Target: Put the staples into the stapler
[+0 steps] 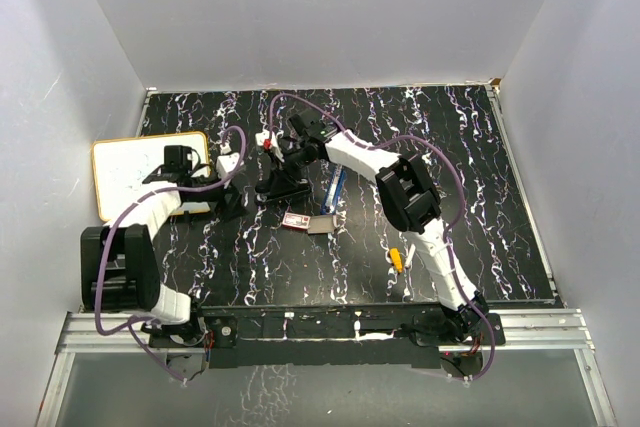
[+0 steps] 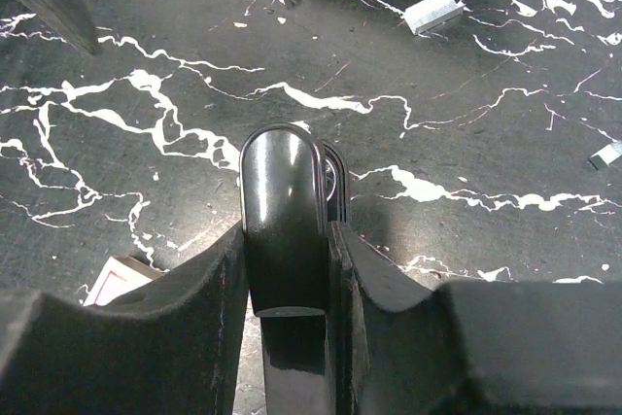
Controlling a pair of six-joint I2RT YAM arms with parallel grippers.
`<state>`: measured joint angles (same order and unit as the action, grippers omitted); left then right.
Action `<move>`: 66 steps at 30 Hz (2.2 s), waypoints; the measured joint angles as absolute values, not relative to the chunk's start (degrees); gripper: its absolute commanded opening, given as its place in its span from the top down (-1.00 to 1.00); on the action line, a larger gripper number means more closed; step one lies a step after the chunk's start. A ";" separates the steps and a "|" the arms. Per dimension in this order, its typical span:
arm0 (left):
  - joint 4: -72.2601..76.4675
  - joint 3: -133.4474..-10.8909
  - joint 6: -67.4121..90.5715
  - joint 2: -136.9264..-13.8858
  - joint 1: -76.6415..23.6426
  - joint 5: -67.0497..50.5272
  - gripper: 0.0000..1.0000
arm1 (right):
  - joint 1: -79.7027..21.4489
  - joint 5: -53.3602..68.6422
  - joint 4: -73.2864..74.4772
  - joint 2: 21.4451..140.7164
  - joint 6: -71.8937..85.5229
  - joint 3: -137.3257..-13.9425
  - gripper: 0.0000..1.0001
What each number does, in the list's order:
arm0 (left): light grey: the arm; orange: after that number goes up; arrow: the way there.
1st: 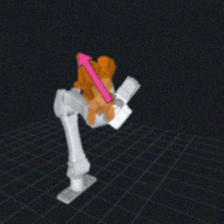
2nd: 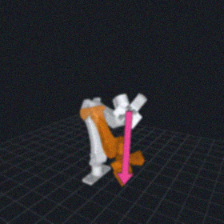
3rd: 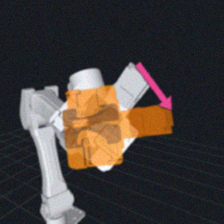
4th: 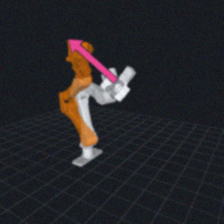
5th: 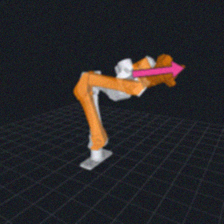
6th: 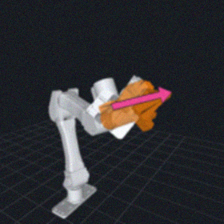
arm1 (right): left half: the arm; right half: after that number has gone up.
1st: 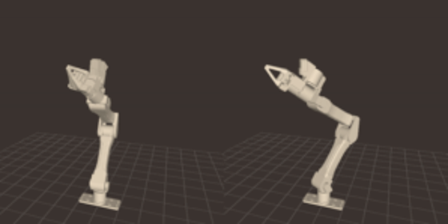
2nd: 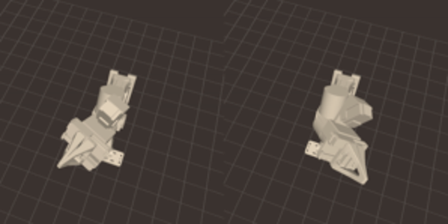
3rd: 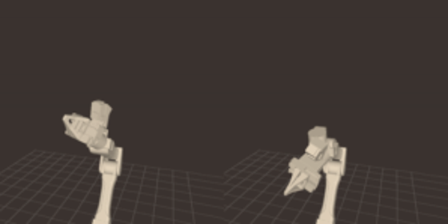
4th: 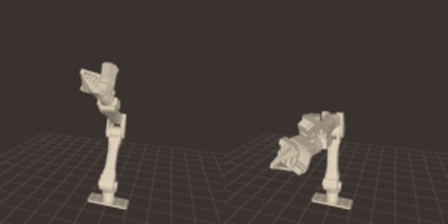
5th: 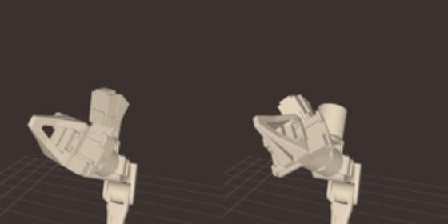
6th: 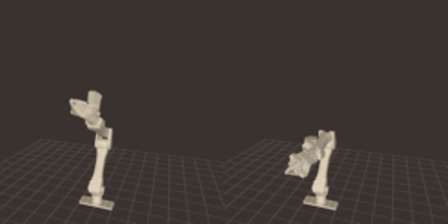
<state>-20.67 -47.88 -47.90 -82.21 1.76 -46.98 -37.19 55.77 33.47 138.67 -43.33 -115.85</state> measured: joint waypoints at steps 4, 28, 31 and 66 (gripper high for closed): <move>-16.51 -47.72 -51.11 -84.53 1.45 -50.04 -0.53 | -36.51 57.58 32.71 138.67 -41.54 -115.72 0.84; 12.25 -48.16 -45.89 -96.25 -4.16 -58.54 0.06 | -32.32 69.87 31.53 137.05 -39.77 -114.54 0.84; 13.98 -48.12 -44.21 -96.33 -4.82 -59.09 0.31 | -32.32 70.37 31.48 136.77 -40.40 -114.54 0.84; 3.92 -47.57 -49.08 -94.91 -1.08 -57.93 1.00 | -18.63 78.19 19.25 123.68 -50.33 -88.99 0.78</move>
